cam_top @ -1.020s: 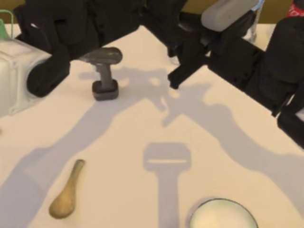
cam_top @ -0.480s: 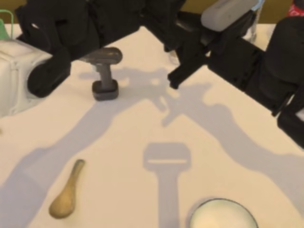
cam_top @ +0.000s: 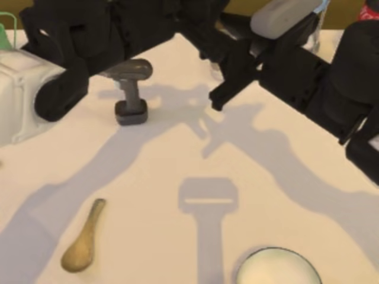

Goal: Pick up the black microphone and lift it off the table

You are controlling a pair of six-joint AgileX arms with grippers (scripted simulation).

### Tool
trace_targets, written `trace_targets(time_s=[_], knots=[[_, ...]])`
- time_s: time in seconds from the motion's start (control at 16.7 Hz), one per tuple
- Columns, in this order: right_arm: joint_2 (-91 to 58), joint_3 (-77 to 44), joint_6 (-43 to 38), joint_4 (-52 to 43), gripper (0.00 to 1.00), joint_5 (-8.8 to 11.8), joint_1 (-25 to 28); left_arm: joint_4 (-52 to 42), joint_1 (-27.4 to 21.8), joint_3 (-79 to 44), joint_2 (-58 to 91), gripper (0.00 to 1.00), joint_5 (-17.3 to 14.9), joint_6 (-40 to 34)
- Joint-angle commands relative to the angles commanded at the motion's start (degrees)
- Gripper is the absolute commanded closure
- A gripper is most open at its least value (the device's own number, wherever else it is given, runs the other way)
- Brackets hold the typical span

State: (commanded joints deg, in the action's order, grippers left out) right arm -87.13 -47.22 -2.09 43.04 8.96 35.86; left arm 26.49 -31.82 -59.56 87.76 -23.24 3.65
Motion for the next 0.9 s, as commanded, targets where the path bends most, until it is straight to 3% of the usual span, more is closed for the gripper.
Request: trace_targets(time_s=[0.36,0.9], knots=[[0.00,0.00,0.00,0.00,0.02,0.00,0.00,0.00,0.00,0.00,0.00,1.00,0.00,0.00],[-0.52,0.50,0.29,-0.02,0.00,-0.38,-0.31,-0.11,0.03,-0.51,-0.37,1.00,0.54,0.38]])
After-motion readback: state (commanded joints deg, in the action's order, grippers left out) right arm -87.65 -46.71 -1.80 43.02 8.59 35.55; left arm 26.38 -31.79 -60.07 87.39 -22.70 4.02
